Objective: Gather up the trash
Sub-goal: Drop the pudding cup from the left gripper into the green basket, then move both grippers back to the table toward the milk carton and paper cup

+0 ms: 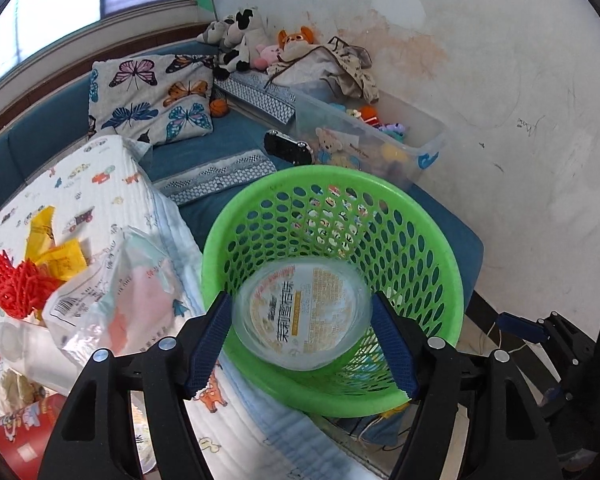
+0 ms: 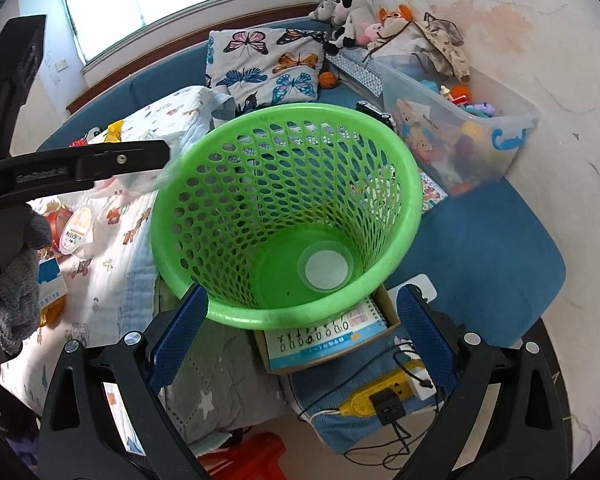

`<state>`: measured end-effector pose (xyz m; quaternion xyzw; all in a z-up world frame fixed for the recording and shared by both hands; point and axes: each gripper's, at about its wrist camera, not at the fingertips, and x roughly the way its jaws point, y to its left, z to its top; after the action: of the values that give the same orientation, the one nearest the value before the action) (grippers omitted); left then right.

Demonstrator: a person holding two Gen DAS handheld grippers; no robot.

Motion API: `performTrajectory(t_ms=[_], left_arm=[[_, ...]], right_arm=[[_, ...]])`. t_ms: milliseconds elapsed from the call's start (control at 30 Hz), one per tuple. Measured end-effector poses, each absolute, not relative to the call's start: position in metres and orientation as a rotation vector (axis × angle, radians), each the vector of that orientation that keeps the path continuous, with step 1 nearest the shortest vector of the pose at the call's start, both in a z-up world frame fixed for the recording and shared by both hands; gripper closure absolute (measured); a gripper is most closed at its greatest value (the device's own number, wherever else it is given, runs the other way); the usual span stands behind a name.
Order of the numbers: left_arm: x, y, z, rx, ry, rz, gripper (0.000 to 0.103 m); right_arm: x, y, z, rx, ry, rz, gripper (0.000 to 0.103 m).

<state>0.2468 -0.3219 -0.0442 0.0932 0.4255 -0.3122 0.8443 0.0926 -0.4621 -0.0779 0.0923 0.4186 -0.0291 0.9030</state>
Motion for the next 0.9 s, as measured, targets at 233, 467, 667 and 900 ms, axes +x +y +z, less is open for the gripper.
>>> performTrajectory(t_ms=[233,467,667,900], left_arm=[[0.247,-0.325,-0.049,0.189,0.907,-0.671,0.028],[0.237,-0.306,-0.036,0.168,0.879,-0.669,0.026],[0.227,-0.275,-0.019,0.140,0.843,-0.644,0.026],[0.214,-0.228,-0.006,0.125,0.796,-0.585,0.026]], right_arm=[[0.090,-0.457,-0.080,0.196,0.870,-0.054,0.008],[0.087,-0.447,-0.074,0.186,0.857,-0.037,0.009],[0.086,-0.431,-0.069,0.167,0.847,-0.007,0.008],[0.087,-0.405,-0.061,0.140,0.835,0.037,0.008]])
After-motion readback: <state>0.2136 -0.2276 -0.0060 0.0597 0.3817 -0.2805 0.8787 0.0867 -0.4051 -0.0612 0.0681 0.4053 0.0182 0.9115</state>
